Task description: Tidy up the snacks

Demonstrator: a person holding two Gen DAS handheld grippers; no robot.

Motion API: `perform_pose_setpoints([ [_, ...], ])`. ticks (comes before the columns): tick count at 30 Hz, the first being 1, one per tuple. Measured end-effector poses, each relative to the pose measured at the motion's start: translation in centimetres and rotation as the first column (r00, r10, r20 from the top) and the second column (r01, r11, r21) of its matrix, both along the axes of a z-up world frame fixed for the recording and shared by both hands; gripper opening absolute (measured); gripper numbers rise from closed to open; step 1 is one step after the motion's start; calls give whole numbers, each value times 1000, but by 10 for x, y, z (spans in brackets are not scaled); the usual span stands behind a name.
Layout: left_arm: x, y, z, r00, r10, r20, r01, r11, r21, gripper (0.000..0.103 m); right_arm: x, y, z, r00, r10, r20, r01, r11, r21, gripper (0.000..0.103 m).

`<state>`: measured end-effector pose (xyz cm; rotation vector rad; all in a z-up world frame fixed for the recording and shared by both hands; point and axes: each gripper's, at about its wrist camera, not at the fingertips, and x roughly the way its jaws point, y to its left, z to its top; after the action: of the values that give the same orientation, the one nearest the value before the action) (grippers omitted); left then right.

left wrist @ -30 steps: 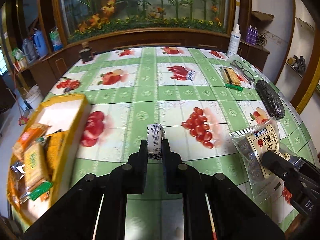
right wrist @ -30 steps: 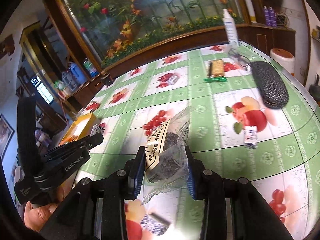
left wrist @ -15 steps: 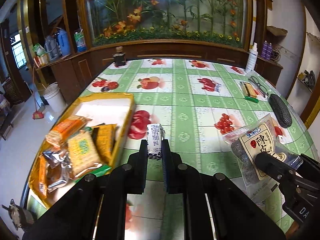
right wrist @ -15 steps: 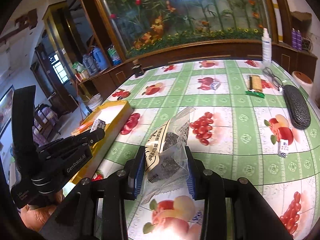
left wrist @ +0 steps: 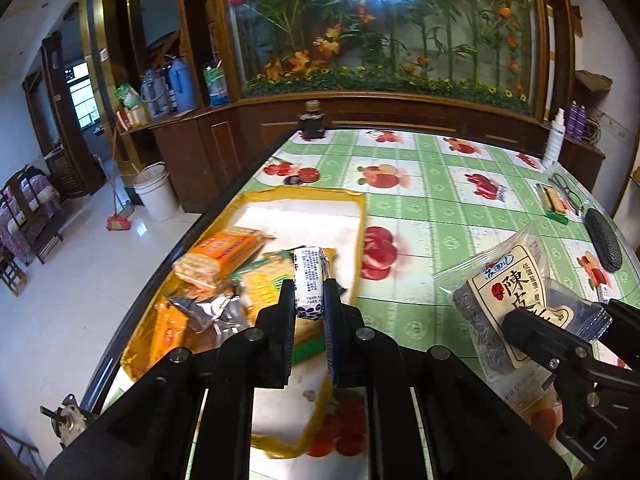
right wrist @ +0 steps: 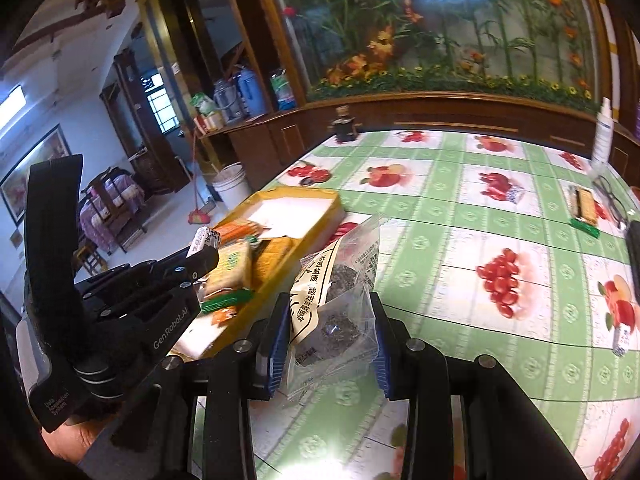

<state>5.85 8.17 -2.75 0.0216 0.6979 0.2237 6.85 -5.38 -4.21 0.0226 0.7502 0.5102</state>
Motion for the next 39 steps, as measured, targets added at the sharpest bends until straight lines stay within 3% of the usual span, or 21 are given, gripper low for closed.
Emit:
perform_pose_setpoints([
  [10,-5,44,-10,996,89,-6,-89,996,-26,11,12,48,-8,996,83,-19,-83,997,1,36],
  [22,-11,93,-35,983,169,-66,-174,981,-89,11,45,90,-22,990,127,-66,-125,992,27,36],
  [34,0,93,-41,988,127,-91,-139,981,-135,11,93,110,-32,989,99,-106,-91,993,81,37],
  [39,14,85,-44,989,107,-104,-119,985,-121,11,112,119,-37,989,84,-126,-73,993,91,37],
])
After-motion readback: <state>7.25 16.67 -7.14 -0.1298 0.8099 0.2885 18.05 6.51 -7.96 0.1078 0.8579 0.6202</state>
